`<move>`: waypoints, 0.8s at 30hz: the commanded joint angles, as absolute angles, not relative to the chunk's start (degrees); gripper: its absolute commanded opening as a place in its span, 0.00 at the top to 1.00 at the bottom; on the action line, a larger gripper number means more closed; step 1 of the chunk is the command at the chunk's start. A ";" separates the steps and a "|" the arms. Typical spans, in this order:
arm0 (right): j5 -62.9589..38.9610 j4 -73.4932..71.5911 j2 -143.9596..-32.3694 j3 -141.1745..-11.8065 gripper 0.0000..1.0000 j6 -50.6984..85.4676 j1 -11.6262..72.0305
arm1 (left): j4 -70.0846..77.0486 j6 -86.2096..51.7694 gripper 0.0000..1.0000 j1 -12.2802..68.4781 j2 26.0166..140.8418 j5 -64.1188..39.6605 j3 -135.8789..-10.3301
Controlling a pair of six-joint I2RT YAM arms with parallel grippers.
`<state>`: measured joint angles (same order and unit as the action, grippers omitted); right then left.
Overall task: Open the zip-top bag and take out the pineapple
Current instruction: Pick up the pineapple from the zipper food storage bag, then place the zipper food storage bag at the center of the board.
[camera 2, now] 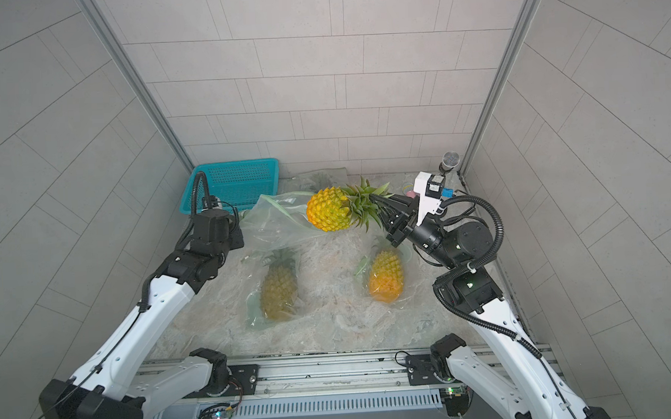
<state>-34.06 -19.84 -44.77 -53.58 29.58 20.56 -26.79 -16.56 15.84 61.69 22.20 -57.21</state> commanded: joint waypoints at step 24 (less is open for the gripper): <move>-24.72 -20.83 -41.63 -54.51 1.00 25.01 20.13 | -31.18 -12.87 1.00 13.19 56.70 31.39 -61.39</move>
